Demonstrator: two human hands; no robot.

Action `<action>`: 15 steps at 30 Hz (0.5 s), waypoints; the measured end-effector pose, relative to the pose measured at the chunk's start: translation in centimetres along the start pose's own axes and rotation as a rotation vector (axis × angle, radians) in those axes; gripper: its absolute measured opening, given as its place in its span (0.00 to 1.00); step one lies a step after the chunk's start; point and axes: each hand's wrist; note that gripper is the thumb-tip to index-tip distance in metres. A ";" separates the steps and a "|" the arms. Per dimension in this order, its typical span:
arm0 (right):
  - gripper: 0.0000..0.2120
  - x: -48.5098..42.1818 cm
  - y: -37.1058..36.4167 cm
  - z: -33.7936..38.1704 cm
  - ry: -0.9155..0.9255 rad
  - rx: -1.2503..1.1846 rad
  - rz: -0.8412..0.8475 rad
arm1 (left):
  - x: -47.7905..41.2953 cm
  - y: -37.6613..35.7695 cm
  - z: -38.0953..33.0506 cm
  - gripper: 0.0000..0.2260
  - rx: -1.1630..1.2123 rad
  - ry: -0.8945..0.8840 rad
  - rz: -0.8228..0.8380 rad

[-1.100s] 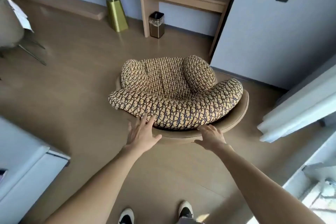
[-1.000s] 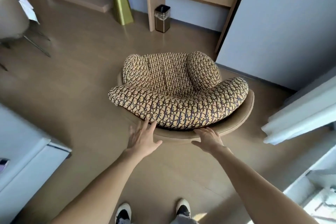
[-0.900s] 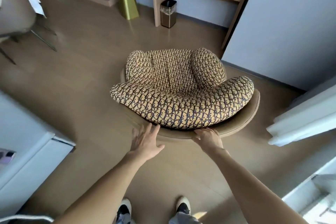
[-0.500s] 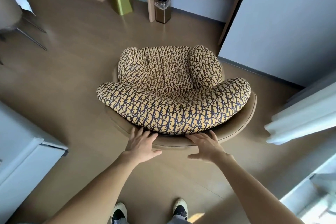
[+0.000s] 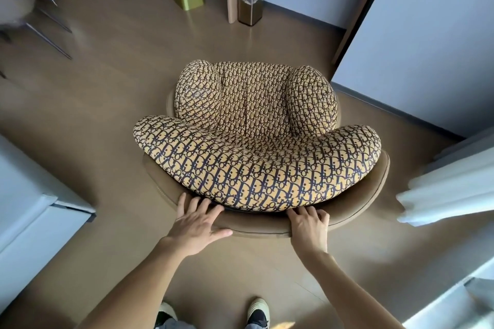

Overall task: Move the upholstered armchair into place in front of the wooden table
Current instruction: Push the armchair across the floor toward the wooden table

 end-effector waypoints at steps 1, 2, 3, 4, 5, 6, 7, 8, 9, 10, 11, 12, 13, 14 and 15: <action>0.19 -0.1 0.0 0.0 -0.004 -0.003 0.001 | -0.1 0.1 0.1 0.42 -0.001 -0.005 -0.003; 0.19 -0.2 0.1 0.1 -0.007 -0.006 0.005 | -0.3 0.2 0.2 0.43 -0.003 -0.011 0.000; 0.18 -0.4 0.3 0.0 -0.008 -0.010 0.013 | -0.3 0.3 0.2 0.43 -0.007 -0.015 0.003; 0.17 -0.5 0.5 0.1 -0.007 -0.011 0.019 | -0.3 0.6 0.2 0.43 -0.014 -0.018 0.003; 0.17 -0.7 0.7 0.1 -0.007 -0.010 0.025 | -0.3 0.9 0.2 0.42 -0.022 -0.022 0.003; 0.17 -0.8 0.9 0.3 -0.008 -0.009 0.031 | -0.3 1.2 0.2 0.41 -0.031 -0.026 0.006; 0.17 -0.8 0.9 0.4 -0.009 -0.011 0.031 | -0.3 1.5 0.4 0.41 -0.039 -0.028 0.007; 0.17 -0.9 1.0 0.6 -0.007 -0.015 0.023 | -0.4 1.8 0.6 0.40 -0.048 -0.029 0.000; 0.17 -1.0 1.0 0.8 -0.004 -0.020 0.014 | -0.6 2.0 0.8 0.39 -0.060 -0.029 -0.011; 0.17 -1.3 1.0 1.0 -0.004 -0.025 0.011 | -0.8 2.2 1.1 0.38 -0.073 -0.031 -0.021; 0.17 -1.6 1.1 1.3 -0.006 -0.027 0.013 | -1.0 2.4 1.5 0.38 -0.085 -0.036 -0.028; 0.17 -2.1 1.2 1.6 -0.006 -0.029 0.014 | -1.3 2.6 1.9 0.37 -0.093 -0.043 -0.035; 0.17 -2.5 1.3 1.9 -0.005 -0.032 0.009 | -1.7 2.8 2.4 0.37 -0.097 -0.050 -0.045; 0.17 -3.1 1.4 2.2 -0.004 -0.035 0.002 | -2.2 3.0 2.8 0.37 -0.101 -0.056 -0.054; 0.17 -3.7 1.6 2.4 -0.006 -0.036 -0.003 | -2.8 3.2 3.3 0.36 -0.104 -0.061 -0.061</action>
Point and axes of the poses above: each hand's wrist, its own x-axis away from the middle knuckle, its own y-axis out of the back of the hand, z = x × y, and after that the axes turned 9 degrees about -y, right-handed
